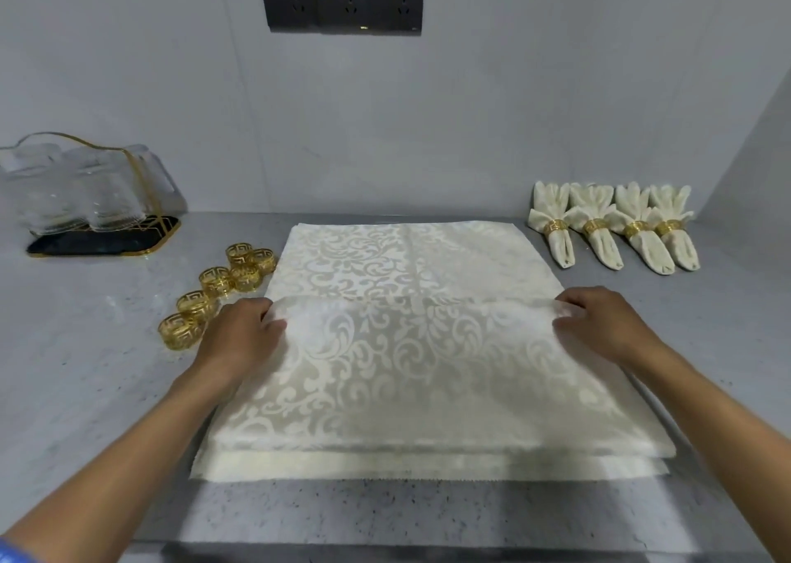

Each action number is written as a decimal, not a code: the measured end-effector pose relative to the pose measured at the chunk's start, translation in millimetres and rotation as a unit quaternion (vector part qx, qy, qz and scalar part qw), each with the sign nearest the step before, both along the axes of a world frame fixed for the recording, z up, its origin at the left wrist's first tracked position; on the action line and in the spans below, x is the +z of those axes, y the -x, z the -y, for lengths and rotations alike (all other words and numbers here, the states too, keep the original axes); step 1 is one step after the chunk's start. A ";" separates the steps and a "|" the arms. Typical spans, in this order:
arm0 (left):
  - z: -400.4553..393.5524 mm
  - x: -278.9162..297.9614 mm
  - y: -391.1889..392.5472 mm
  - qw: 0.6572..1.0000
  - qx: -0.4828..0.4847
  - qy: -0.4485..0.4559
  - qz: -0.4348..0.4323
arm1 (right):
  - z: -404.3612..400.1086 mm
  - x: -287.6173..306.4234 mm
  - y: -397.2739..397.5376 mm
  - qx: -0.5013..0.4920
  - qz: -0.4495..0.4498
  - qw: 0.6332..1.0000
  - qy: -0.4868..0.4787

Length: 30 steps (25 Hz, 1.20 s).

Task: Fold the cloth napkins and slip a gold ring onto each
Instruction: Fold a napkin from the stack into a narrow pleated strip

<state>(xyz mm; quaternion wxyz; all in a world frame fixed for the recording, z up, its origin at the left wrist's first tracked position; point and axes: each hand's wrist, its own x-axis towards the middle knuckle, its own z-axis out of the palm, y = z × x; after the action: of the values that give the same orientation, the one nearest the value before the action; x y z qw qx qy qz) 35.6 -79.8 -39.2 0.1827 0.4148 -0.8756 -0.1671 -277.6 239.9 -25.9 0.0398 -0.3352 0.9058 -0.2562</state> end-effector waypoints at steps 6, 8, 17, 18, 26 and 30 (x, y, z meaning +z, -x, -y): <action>2.5 -13.7 9.5 0.998 0.007 0.058 -0.025 | 11.8 -26.6 13.9 -0.053 -0.050 0.997 0.013; 2.8 -18.3 10.2 0.996 0.008 0.076 -0.039 | 15.1 -32.5 15.9 -0.063 -0.061 0.996 0.029; -18.6 -8.6 6.4 0.993 0.026 0.117 0.021 | 21.7 -33.5 12.1 -0.105 -0.049 0.993 0.007; -34.4 -4.7 0.9 0.991 -0.008 0.133 0.020 | 21.8 -32.4 9.5 -0.112 -0.034 0.993 0.012; -141.9 -29.7 -29.8 0.975 -0.134 -0.012 0.179 | -5.0 -18.8 -31.1 -0.190 0.044 0.980 0.042; -146.4 -38.4 -33.2 0.981 -0.111 0.024 0.158 | -15.0 -22.5 -27.9 -0.150 0.082 0.981 0.090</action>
<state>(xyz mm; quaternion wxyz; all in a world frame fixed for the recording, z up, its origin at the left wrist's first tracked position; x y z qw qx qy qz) 68.9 66.6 -77.5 0.0327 0.3314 -0.9378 -0.0977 -249.7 254.9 -48.3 0.0444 -0.1755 0.9126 -0.3667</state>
